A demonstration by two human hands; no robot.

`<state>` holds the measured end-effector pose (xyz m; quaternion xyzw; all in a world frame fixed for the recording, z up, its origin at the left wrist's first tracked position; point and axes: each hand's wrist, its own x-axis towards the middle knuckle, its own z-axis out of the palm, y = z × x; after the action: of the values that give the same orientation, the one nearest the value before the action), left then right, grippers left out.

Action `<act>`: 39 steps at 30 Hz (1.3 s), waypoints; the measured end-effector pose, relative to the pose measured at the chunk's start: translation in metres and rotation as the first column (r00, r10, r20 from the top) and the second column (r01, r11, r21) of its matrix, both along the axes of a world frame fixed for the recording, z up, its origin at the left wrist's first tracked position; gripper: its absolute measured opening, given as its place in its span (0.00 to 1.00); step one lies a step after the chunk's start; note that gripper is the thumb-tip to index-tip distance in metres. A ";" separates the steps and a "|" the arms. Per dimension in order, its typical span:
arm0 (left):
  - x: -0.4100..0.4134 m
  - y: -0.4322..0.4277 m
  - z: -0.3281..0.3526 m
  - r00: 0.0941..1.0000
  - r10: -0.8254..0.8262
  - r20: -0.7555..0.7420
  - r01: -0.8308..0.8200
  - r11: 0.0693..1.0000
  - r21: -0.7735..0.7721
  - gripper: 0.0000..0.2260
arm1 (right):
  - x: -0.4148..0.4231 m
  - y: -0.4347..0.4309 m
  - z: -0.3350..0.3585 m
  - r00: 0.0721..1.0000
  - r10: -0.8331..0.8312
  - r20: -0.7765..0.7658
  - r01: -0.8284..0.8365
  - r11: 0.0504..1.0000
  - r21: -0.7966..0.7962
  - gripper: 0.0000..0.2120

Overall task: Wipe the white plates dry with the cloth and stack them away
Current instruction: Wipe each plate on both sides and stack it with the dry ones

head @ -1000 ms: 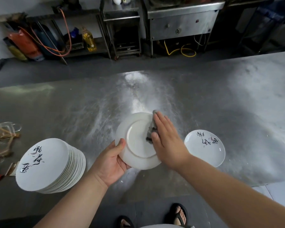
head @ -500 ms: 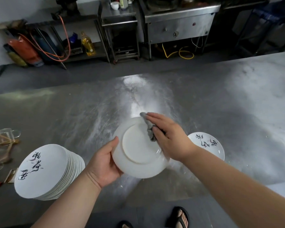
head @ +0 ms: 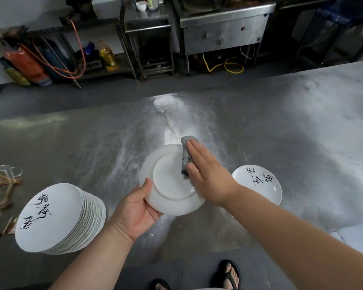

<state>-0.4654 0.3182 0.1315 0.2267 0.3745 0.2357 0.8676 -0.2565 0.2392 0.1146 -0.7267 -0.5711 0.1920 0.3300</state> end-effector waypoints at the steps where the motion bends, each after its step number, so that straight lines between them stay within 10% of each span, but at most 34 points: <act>1: 0.003 0.000 0.001 1.000 0.009 0.012 -0.009 1.000 0.008 0.21 | 0.000 0.004 0.001 1.000 -0.010 0.019 0.010 1.000 -0.004 0.42; 9: 0.012 -0.006 0.005 0.999 0.000 0.036 0.000 1.000 -0.004 0.24 | -0.068 -0.048 -0.011 0.991 -0.120 -0.053 0.120 0.993 0.001 0.43; 14: 0.006 -0.006 0.020 0.988 -0.090 0.122 0.091 0.996 -0.001 0.39 | -0.018 -0.008 0.012 0.971 -0.136 -0.196 0.192 0.935 0.300 0.24; 17: 0.009 0.004 0.030 0.997 -0.015 0.070 0.016 1.000 -0.019 0.24 | -0.002 0.002 0.025 0.966 -0.015 -0.258 0.075 0.972 0.223 0.24; 27: 0.030 -0.017 0.004 0.987 0.132 -0.087 -0.132 0.991 0.000 0.23 | -0.084 -0.077 -0.036 0.988 0.085 0.132 -0.085 0.996 0.000 0.43; 33: 0.047 -0.016 0.007 0.988 0.134 -0.079 -0.134 0.991 0.011 0.23 | -0.037 -0.037 -0.032 0.986 -0.130 -0.105 0.125 0.990 -0.060 0.44; 39: 0.062 -0.028 0.005 0.987 -0.006 -0.159 -0.012 0.994 -0.112 0.29 | -0.073 -0.078 -0.025 0.993 0.079 0.088 -0.070 0.992 -0.108 0.42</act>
<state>-0.4037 0.2903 0.1362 0.1949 0.4556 0.1966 0.8460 -0.3293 0.1614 0.0898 -0.7292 -0.6016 0.2003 0.2573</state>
